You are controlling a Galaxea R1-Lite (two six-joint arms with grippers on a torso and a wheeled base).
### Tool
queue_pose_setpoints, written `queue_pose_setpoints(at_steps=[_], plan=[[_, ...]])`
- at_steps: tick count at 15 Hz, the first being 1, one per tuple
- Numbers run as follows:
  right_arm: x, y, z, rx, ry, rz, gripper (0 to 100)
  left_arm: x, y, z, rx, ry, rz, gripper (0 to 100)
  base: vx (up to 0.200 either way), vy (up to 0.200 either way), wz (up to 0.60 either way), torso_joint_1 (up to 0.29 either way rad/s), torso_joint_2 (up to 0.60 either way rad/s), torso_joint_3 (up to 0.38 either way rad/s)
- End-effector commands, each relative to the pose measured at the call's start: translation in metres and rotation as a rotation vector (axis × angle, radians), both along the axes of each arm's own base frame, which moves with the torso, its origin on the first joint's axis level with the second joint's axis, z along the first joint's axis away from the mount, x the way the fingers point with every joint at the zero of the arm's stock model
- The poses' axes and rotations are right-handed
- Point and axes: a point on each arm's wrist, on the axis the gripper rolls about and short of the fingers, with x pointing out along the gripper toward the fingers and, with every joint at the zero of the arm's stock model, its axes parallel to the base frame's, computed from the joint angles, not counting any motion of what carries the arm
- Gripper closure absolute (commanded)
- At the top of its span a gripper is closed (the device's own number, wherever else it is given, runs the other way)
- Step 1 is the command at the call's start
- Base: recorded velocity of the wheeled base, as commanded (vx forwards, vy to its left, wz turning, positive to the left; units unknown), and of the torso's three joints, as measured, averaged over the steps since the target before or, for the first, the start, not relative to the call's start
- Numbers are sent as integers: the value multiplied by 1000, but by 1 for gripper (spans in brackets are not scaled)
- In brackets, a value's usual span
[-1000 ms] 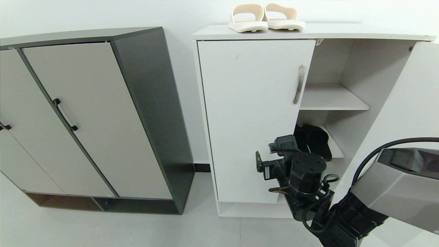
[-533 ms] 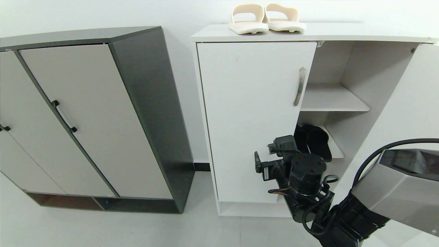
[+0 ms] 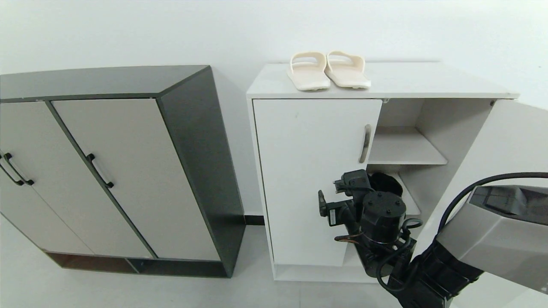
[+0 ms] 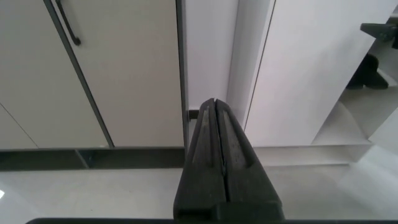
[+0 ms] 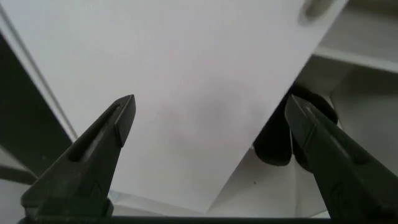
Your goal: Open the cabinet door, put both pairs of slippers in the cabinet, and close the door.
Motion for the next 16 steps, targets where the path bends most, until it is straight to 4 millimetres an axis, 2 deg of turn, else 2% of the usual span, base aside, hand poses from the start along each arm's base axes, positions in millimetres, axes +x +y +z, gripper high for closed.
queue_pose_setpoints(at_steps=[1,16], plan=[[0,0,-1,-1,1,1,0,0,0,0,0,1,-1,100,0,0,0,124,-466,-344],[0,0,-1,-1,1,1,0,0,0,0,0,1,-1,100,0,0,0,190,-500,-315]])
